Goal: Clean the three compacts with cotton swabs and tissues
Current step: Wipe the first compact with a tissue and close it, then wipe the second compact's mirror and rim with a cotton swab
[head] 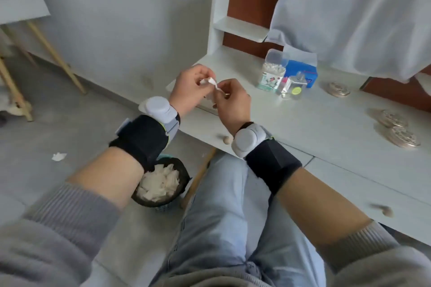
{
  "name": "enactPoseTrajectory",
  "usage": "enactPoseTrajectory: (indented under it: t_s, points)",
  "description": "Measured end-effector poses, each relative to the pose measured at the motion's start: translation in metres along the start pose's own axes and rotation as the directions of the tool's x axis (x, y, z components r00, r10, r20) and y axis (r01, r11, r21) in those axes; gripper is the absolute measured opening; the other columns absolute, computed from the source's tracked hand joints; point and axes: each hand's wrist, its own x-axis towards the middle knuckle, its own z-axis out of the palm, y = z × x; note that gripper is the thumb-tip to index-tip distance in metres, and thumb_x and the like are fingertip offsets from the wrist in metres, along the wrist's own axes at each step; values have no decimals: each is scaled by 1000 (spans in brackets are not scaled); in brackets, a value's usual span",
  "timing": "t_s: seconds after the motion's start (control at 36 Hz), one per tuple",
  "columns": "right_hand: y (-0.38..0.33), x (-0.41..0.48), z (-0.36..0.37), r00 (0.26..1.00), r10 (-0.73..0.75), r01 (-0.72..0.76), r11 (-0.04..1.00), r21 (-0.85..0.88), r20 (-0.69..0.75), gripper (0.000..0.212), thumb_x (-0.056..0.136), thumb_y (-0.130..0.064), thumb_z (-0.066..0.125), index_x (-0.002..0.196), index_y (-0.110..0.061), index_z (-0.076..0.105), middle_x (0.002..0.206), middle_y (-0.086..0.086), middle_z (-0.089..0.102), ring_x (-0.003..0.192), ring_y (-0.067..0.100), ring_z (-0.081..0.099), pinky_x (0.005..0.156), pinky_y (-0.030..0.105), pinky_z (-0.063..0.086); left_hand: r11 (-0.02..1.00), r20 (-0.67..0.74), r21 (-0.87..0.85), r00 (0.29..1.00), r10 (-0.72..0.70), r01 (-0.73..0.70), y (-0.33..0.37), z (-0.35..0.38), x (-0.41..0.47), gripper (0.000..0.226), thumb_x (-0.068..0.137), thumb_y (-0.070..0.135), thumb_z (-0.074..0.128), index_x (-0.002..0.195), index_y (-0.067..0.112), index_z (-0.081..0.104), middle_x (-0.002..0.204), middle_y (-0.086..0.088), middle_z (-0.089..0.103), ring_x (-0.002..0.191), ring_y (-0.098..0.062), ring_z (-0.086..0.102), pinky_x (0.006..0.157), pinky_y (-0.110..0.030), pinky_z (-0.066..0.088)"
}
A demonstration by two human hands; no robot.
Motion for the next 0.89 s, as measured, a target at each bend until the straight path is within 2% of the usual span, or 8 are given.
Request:
enactPoseTrajectory:
  t_s: [0.14, 0.28, 0.36, 0.44, 0.56, 0.64, 0.81, 0.89]
  points:
    - [-4, -31, 74, 977, -31, 40, 999, -37, 213, 17, 85, -6, 53, 98, -9, 63, 87, 3, 68, 74, 27, 65, 72, 40, 53, 995, -295, 7, 951, -89, 95, -45, -56, -44, 28, 76, -3, 60, 91, 21, 60, 86, 1, 67, 78, -7, 62, 72, -14, 48]
    - [20, -59, 114, 935, 102, -49, 986, -161, 340, 25, 84, -3, 51, 103, -9, 67, 96, 7, 71, 89, 24, 64, 78, 26, 47, 969, -328, 108, 928, -176, 221, -96, -90, -75, 30, 77, -6, 62, 97, 16, 60, 91, 4, 65, 86, -9, 61, 86, -25, 50]
    - [38, -68, 130, 843, 255, -128, 950, -284, 474, 37, 86, -6, 51, 122, -11, 60, 120, 8, 65, 110, 25, 59, 92, 31, 47, 945, -347, 150, 910, -226, 291, -112, -95, -87, 29, 77, -3, 61, 97, 18, 61, 97, 5, 64, 93, -12, 59, 91, -29, 48]
    - [46, -72, 136, 751, 340, -92, 903, -421, 566, 51, 89, -10, 51, 139, -14, 42, 134, 11, 53, 120, 28, 52, 92, 33, 44, 935, -376, 177, 899, -224, 307, -117, -93, -89, 28, 77, -1, 60, 94, 20, 62, 95, 7, 64, 93, -12, 59, 91, -32, 48]
    - [43, -65, 126, 827, 226, -25, 929, -368, 514, 49, 86, -4, 48, 134, -12, 46, 135, 12, 51, 121, 28, 50, 98, 34, 40, 942, -373, 185, 907, -197, 281, -107, -78, -78, 24, 78, 0, 58, 92, 19, 61, 95, 6, 64, 91, -11, 58, 87, -29, 48]
    - [31, -53, 108, 893, 81, 47, 961, -272, 443, 41, 85, -3, 48, 126, -9, 53, 126, 12, 58, 110, 28, 55, 92, 32, 41, 956, -371, 183, 917, -149, 229, -91, -60, -66, 22, 80, 3, 58, 92, 21, 60, 97, 4, 65, 92, -10, 57, 85, -25, 46]
    - [12, -28, 38, 982, -119, 131, 988, -78, 150, 30, 80, 1, 45, 103, -7, 63, 98, 6, 68, 82, 25, 63, 77, 39, 52, 976, -338, 214, 940, 38, 38, -45, -3, -43, 18, 80, 22, 52, 97, 23, 59, 100, 14, 59, 100, -14, 53, 87, -31, 44]
    - [16, -19, -10, 991, -130, 129, 988, -87, -10, 30, 80, 4, 46, 103, -8, 62, 98, -1, 66, 76, 18, 61, 76, 35, 52, 970, -270, 236, 955, 119, -54, -22, 31, -35, 22, 80, 21, 49, 100, 20, 58, 101, 15, 57, 101, -12, 49, 88, -28, 41]
